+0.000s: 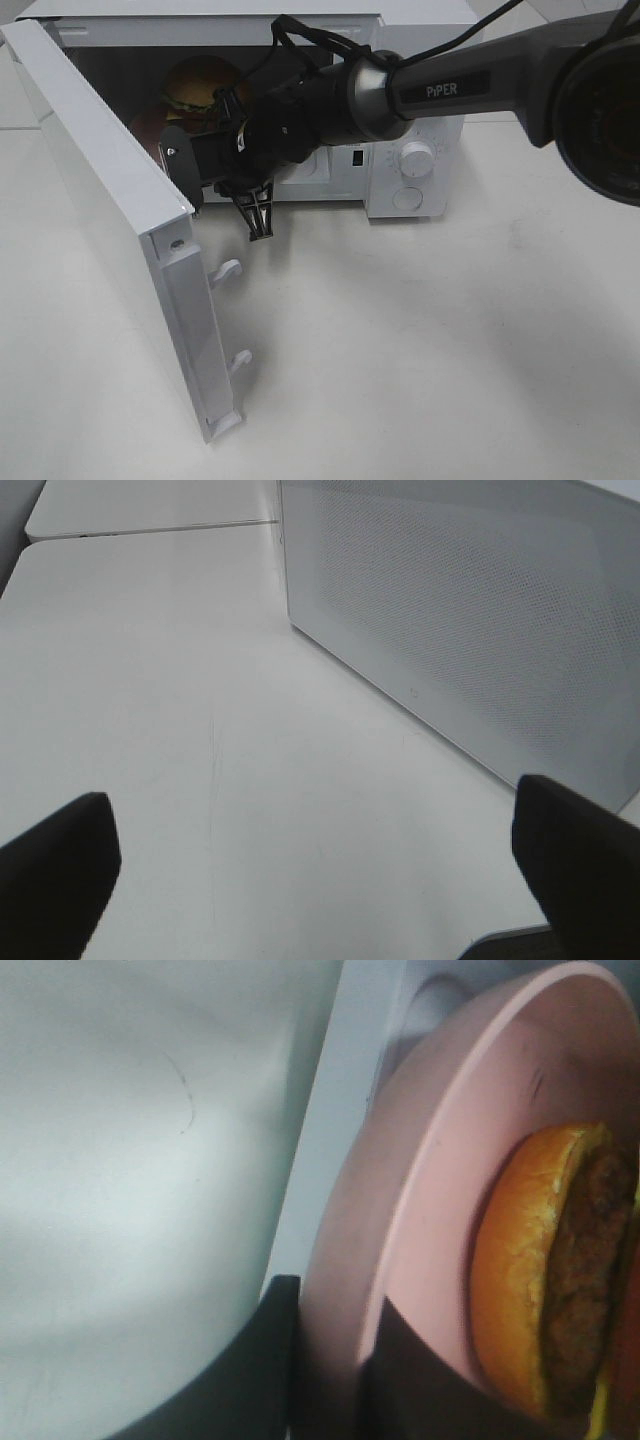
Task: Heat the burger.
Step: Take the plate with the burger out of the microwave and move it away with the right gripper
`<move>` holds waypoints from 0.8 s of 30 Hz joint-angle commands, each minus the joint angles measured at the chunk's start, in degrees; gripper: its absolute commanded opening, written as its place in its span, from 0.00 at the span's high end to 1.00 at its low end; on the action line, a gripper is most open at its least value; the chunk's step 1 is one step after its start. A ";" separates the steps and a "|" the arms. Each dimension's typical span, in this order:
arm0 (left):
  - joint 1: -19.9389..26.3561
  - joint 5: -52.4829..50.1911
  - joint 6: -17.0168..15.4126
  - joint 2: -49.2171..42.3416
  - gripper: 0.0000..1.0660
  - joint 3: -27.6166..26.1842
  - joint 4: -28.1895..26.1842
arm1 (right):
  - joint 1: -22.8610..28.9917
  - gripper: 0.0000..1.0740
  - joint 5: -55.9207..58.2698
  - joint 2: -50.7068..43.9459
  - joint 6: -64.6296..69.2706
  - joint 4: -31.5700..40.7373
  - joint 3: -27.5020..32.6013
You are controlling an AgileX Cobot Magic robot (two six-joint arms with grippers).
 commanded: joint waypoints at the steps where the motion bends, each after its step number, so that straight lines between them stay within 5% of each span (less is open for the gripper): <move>1: 0.34 -0.17 -0.29 -0.34 0.06 0.11 -0.29 | -0.46 1.00 -2.64 -2.35 -1.20 0.69 2.18; 24: 0.34 -0.17 -0.29 -0.34 0.06 0.11 -0.29 | -1.83 1.00 -12.38 -12.83 -7.79 0.69 19.60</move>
